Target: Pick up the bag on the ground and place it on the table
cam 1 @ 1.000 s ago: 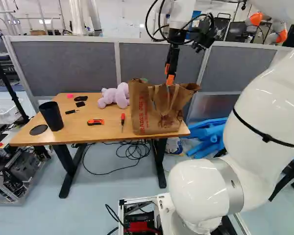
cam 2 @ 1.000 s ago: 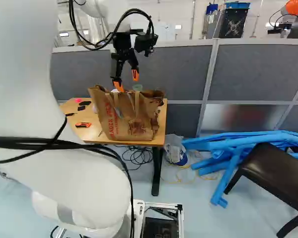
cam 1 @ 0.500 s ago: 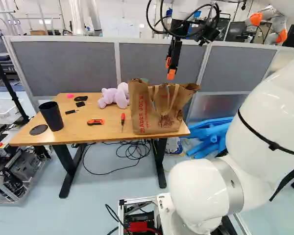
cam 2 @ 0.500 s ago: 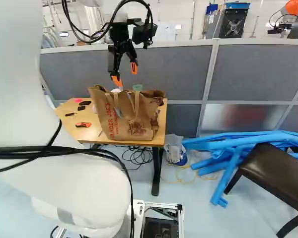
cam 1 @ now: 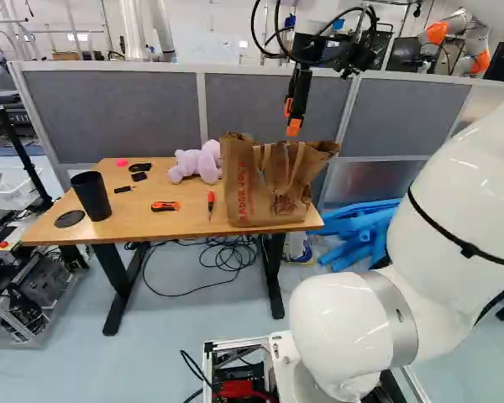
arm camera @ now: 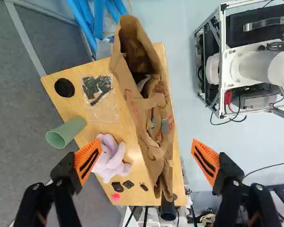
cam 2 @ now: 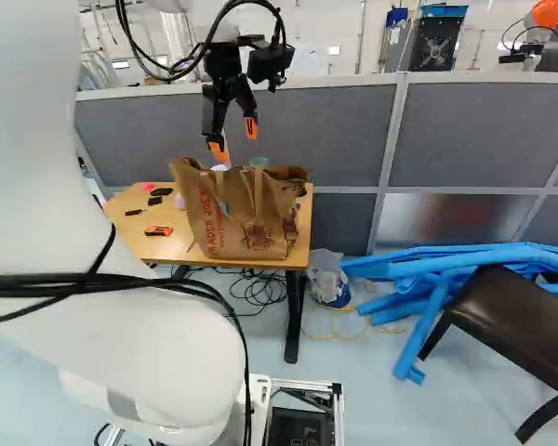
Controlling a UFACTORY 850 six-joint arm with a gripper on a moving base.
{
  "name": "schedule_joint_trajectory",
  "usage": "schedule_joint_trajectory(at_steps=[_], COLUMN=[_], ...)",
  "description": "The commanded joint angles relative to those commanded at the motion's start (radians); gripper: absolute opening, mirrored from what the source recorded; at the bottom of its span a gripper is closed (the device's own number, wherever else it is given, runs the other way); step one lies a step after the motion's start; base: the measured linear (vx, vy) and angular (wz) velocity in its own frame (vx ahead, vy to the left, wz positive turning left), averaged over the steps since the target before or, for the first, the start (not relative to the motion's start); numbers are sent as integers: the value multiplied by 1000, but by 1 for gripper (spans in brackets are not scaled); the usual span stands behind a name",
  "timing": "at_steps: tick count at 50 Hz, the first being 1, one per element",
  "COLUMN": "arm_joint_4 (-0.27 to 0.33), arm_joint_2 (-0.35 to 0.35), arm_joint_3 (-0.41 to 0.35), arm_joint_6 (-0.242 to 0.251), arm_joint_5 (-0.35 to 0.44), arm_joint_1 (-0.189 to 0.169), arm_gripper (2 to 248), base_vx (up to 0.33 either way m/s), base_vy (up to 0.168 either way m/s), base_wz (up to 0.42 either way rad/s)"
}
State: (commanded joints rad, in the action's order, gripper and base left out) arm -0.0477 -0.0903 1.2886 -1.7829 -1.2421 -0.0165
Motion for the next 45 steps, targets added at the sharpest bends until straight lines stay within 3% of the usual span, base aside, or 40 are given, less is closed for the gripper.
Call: schedule_joint_trajectory(at_steps=[45], arm_joint_4=[0], arm_joint_2=[0], arm_joint_3=[0], arm_joint_6=[0], arm_joint_5=[0], arm_joint_1=[0], arm_gripper=[247], base_vx=[-123], base_vy=[1], base_wz=[3])
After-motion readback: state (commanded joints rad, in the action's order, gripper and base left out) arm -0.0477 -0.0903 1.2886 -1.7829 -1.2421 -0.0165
